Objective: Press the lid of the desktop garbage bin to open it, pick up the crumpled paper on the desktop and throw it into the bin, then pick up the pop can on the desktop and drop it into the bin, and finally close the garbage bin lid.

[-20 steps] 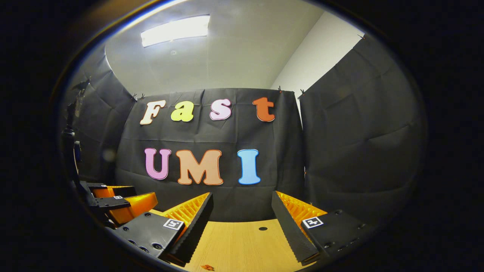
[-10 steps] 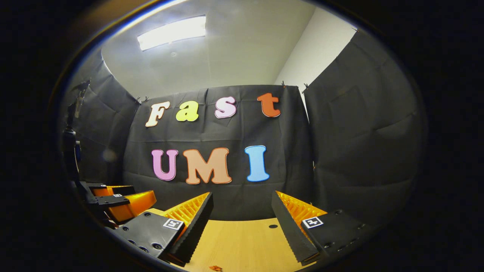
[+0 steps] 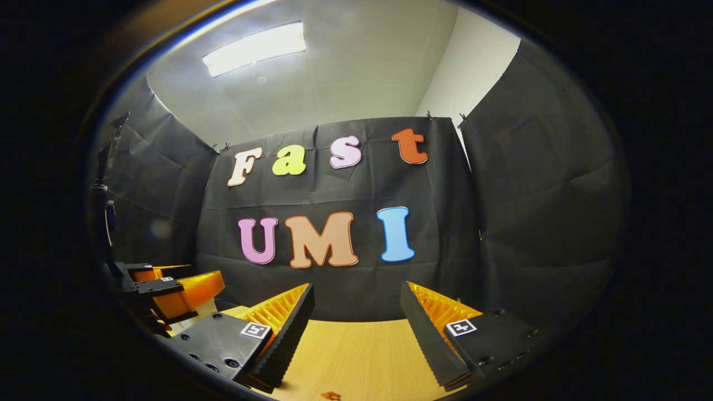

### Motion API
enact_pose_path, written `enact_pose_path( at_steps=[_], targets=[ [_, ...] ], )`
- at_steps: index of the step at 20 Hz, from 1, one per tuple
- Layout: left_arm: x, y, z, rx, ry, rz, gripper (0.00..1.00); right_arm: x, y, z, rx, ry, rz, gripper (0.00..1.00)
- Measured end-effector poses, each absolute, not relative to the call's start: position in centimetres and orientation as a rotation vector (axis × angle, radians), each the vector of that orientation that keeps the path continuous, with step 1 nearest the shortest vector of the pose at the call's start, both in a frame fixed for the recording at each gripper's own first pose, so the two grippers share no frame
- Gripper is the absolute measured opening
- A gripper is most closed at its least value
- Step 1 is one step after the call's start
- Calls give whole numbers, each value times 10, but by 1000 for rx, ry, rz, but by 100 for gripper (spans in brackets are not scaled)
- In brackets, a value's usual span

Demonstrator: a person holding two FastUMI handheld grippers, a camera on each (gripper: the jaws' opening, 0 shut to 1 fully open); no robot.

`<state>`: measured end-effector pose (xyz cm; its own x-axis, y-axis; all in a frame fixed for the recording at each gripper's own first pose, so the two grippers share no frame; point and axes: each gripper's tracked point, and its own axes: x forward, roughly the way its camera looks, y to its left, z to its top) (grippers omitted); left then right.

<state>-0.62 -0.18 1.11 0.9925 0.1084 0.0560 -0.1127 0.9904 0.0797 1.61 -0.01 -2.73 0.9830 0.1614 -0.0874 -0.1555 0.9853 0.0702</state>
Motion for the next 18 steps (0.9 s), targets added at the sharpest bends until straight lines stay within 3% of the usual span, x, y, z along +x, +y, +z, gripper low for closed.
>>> enact_pose_path(
  at_steps=[18],
  targets=[
    [0, -3, 9, 112, -40, 118, 93, 26, -7, -36, 70, 112, 157, 98]
  ],
)
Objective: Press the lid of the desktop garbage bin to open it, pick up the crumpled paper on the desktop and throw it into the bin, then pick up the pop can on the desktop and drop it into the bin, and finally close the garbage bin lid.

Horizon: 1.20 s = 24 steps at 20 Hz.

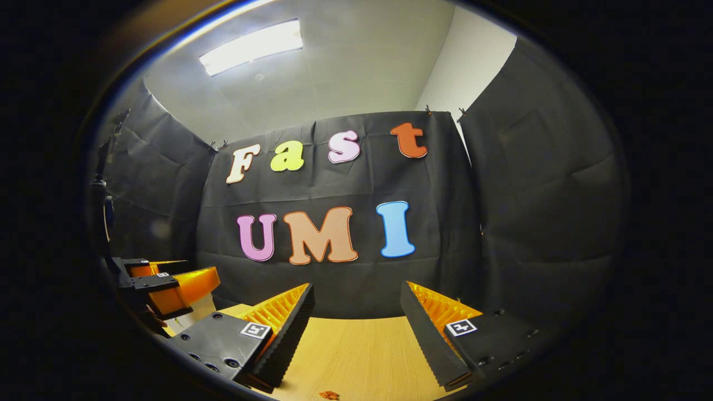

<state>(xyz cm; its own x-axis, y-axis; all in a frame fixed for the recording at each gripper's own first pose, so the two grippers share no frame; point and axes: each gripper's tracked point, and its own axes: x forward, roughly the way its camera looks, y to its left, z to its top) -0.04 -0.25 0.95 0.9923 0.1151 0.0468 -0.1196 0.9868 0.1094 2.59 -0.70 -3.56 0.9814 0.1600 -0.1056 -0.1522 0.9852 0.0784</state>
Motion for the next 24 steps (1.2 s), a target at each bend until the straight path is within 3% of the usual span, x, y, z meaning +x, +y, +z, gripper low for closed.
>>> enact_pose_path(
  at_steps=[6, 9, 10, 13, 16, 17, 24],
  targets=[
    [-3, -3, 12, 117, -48, 113, 87, 24, -6, -37, 67, 113, 160, 97],
    [-4, 1, 13, 123, -49, 124, 56, 25, -6, -36, 66, 110, 161, 98],
    [-5, 3, 14, 124, -50, 129, 53, 24, -5, -36, 65, 110, 161, 98],
    [-9, 15, 14, 125, -49, 160, 24, 23, 1, -39, 64, 114, 169, 98],
    [-15, 35, 17, 126, -59, 215, 11, 25, 12, -42, 67, 121, 185, 98],
    [-16, 40, 17, 127, -52, 224, 1, 25, 17, -43, 70, 122, 193, 98],
    [-32, 96, 18, 172, -29, 334, 0, 24, 63, -49, 68, 132, 270, 97]
  ],
)
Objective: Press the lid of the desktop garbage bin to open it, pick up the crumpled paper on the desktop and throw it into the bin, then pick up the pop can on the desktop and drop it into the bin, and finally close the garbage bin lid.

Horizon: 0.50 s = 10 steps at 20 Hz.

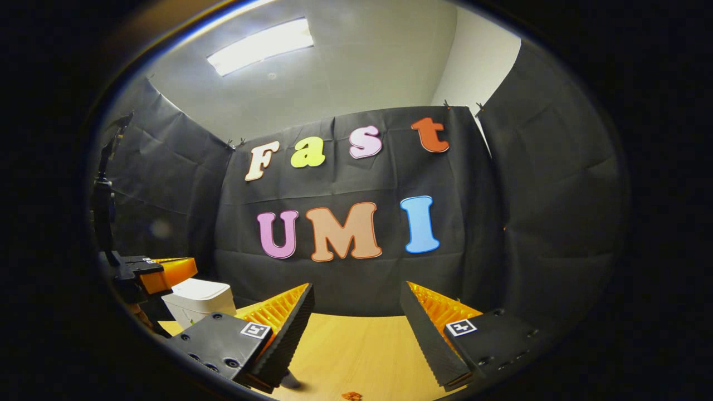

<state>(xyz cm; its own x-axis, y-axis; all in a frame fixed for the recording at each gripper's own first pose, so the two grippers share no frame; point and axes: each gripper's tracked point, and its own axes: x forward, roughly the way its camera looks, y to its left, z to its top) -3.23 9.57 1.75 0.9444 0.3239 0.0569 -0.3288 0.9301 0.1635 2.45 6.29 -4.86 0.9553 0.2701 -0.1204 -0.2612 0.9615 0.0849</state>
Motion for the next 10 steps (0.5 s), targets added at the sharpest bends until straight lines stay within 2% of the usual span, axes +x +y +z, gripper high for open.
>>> enact_pose_path(
  at_steps=[4, 5, 8, 10],
  targets=[
    [-38, 139, 16, 191, -19, 410, 3, 25, 80, -50, 63, 136, 286, 98],
    [-40, 151, 16, 193, -16, 427, 0, 26, 83, -51, 63, 139, 285, 98],
    [-41, 186, 11, 194, -4, 479, 0, 26, 92, -55, 64, 146, 276, 95],
    [-42, 210, 6, 191, 8, 510, 0, 25, 97, -57, 61, 149, 266, 98]
  ],
)
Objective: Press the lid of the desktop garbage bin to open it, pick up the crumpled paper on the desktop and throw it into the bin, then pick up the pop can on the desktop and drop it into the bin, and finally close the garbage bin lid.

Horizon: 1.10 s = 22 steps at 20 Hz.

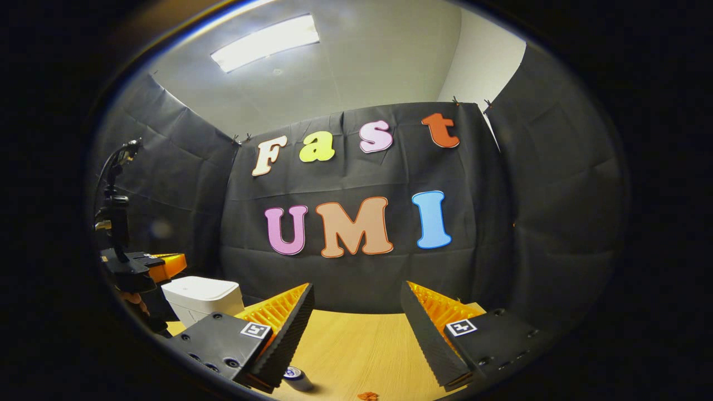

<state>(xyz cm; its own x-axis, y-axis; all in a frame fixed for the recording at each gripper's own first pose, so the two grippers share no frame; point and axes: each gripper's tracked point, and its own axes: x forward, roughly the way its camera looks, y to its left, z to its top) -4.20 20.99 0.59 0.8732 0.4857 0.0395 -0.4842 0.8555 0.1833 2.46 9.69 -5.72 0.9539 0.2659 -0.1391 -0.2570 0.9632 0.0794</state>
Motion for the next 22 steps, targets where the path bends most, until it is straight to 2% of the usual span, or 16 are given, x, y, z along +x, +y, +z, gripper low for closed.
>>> enact_pose_path(
  at_steps=[5, 11, 12, 13, 14, 18, 22],
  targets=[
    [-42, 262, -21, 192, 64, 565, 0, 24, 111, -65, 57, 165, 239, 98],
    [-48, 304, -78, 108, 202, 603, 0, 22, 131, -76, 31, 188, 222, 98],
    [-53, 306, -84, 98, 220, 611, 4, 21, 135, -78, 26, 192, 223, 98],
    [-50, 304, -75, 115, 175, 600, 5, 21, 139, -80, 20, 196, 226, 97],
    [-46, 302, -76, 126, 180, 585, 0, 21, 144, -82, 14, 203, 231, 97],
    [-49, 299, -79, 209, 102, 571, 0, 17, 156, -85, 1, 214, 257, 98],
    [-47, 299, -81, 212, 106, 570, 0, 17, 156, -80, -10, 196, 270, 98]
  ],
)
